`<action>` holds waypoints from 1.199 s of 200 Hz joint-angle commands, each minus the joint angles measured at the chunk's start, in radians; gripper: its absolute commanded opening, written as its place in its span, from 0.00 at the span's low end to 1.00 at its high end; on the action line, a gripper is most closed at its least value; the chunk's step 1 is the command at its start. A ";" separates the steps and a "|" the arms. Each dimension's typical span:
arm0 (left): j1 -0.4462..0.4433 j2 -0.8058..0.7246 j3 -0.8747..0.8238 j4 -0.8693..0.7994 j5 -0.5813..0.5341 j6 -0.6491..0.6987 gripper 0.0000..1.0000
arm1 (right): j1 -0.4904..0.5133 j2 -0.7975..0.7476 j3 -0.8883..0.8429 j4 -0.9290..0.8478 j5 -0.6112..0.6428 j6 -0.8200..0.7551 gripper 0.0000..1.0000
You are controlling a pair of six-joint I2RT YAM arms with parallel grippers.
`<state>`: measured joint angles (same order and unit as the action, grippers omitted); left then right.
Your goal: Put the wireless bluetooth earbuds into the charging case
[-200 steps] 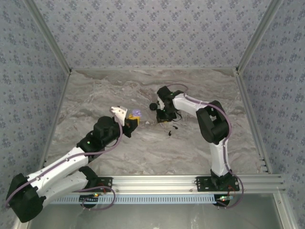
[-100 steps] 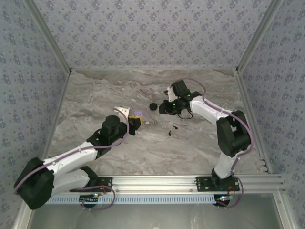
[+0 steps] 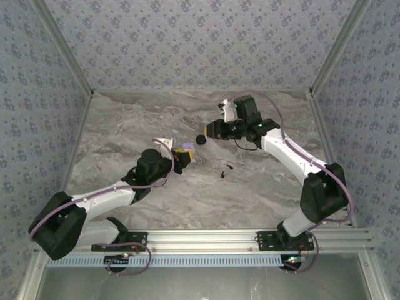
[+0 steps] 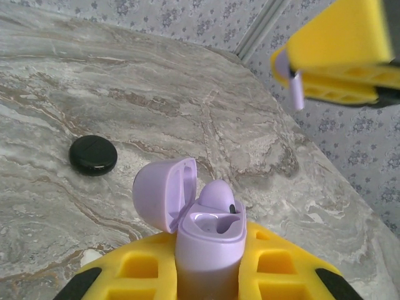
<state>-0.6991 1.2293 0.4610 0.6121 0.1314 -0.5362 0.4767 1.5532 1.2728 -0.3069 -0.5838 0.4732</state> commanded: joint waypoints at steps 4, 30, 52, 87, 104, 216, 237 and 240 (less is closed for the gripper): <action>0.006 0.027 0.053 0.101 0.065 -0.014 0.14 | 0.021 -0.030 0.054 0.007 -0.035 0.012 0.22; 0.006 0.049 0.059 0.163 0.102 -0.021 0.14 | 0.046 -0.040 0.067 0.022 -0.037 0.011 0.22; 0.006 0.070 0.062 0.221 0.125 -0.039 0.14 | 0.064 -0.049 0.071 0.046 -0.035 0.010 0.22; 0.006 0.097 0.059 0.329 0.161 -0.061 0.14 | 0.080 -0.068 0.063 0.076 -0.034 0.000 0.22; 0.007 0.105 0.059 0.365 0.170 -0.066 0.13 | 0.085 -0.080 0.059 0.080 -0.033 -0.011 0.22; -0.002 0.097 0.088 0.423 0.174 -0.092 0.13 | 0.112 -0.114 0.051 0.070 -0.027 -0.055 0.23; -0.005 0.089 0.092 0.426 0.170 -0.094 0.13 | 0.113 -0.122 0.045 0.071 -0.020 -0.062 0.23; -0.006 0.088 0.092 0.425 0.171 -0.094 0.13 | 0.112 -0.123 0.044 0.071 -0.017 -0.063 0.23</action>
<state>-0.6987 1.3334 0.5194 0.9852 0.2962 -0.6159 0.5823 1.4704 1.3117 -0.2455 -0.5991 0.4377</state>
